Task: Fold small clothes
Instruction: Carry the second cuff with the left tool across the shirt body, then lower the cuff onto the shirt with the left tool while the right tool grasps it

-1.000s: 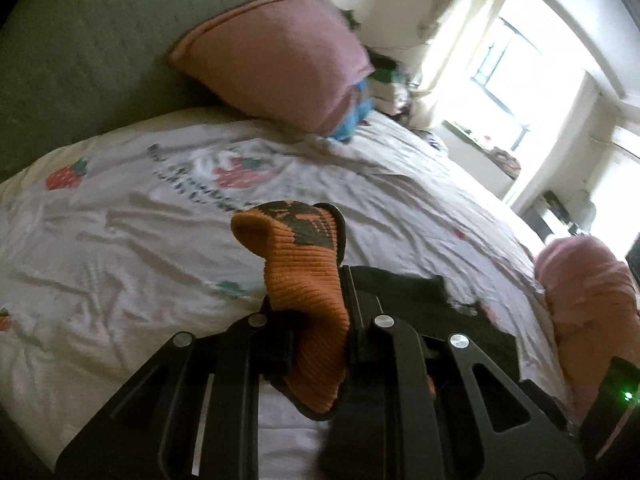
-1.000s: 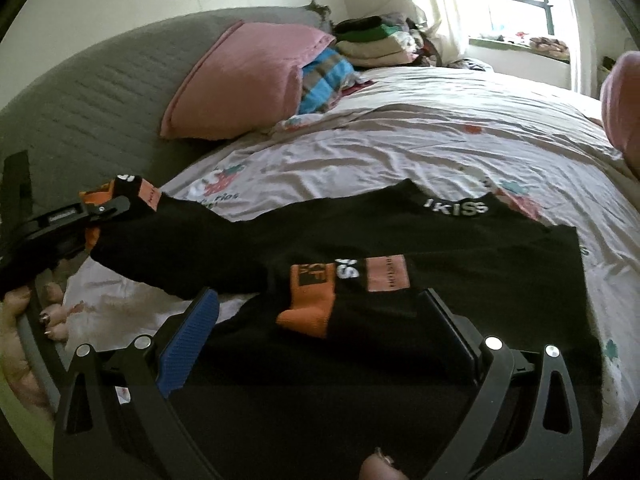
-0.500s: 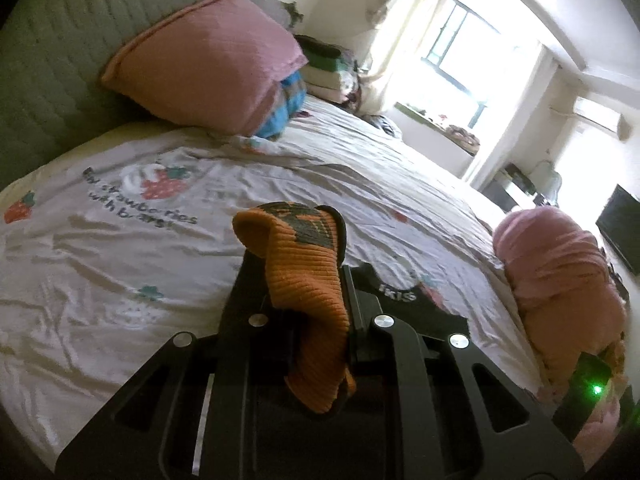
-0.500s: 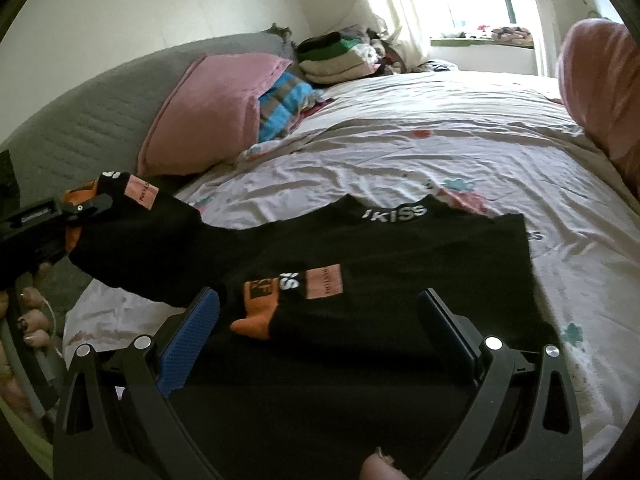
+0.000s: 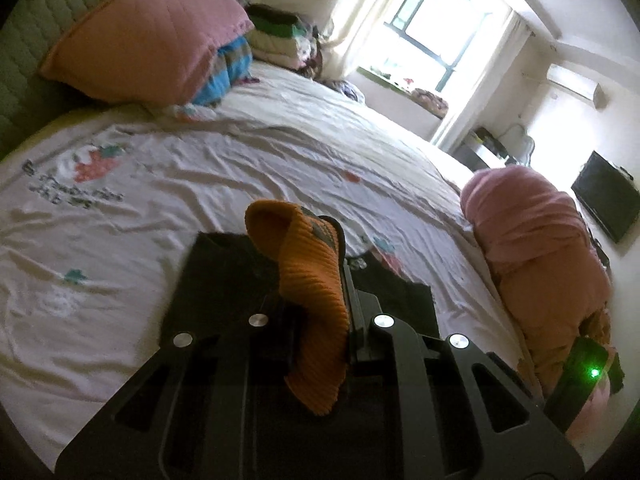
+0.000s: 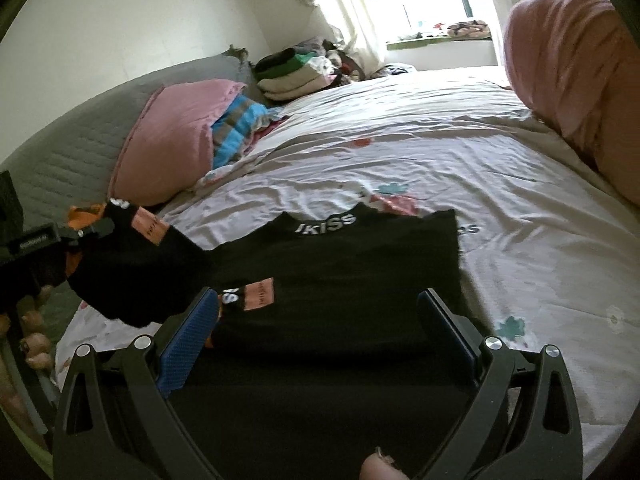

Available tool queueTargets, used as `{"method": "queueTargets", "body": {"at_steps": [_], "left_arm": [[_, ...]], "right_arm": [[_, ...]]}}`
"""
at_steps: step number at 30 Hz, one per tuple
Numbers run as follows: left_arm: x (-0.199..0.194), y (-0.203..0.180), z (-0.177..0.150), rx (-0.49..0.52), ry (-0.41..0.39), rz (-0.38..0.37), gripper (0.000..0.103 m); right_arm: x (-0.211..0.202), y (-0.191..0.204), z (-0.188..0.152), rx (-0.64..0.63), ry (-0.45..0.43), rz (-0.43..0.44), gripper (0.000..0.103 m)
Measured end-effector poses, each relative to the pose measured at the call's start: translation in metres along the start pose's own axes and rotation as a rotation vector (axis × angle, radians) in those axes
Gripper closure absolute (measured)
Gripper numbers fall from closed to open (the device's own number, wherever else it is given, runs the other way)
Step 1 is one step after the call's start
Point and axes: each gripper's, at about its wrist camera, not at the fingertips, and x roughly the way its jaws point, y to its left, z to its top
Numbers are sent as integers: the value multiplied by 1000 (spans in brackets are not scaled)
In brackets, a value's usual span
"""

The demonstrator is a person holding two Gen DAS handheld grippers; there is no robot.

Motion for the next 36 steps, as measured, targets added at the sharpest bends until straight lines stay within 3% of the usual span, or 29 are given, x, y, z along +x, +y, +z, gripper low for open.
{"method": "queueTargets", "body": {"at_steps": [15,22,24,28,32,36], "left_arm": [[82,-19,-54,55,204,-50,89],[98,-30,-67,83,256,-144,49],[96,-33,-65,104,240,-154,45],[93,-30,-55,160,191,-91,33],[87,-14,-47,197,126,18,21],[82,8,-43,178,94,75,14]], "right_arm": [[5,-49,-15,59,42,-117,5],[10,-64,-29,57,89,-184,5],[13,-66,-33,59,107,-188,5],[23,-58,-41,55,152,-147,5],[40,-36,-52,47,222,-37,5],[59,-4,-66,-1,302,32,9]]}}
